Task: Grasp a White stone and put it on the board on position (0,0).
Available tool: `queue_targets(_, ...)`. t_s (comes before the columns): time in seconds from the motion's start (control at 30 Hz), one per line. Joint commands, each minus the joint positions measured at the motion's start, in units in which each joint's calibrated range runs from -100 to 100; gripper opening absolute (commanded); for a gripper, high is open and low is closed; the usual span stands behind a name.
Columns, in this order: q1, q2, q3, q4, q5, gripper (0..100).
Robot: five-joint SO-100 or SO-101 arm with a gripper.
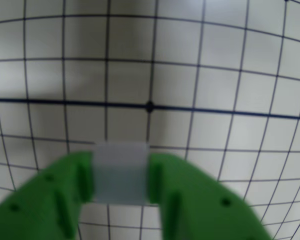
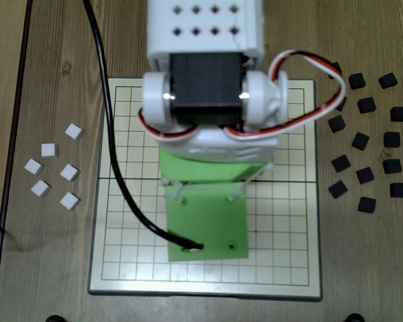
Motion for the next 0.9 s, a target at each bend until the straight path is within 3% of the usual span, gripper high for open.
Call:
queue_targets(0.0, 0.19, -1.44, 0.44, -1.68, 0.49, 6)
queue_targets(0.87, 1.19, 0.34, 5.56, -7.38, 0.78, 6)
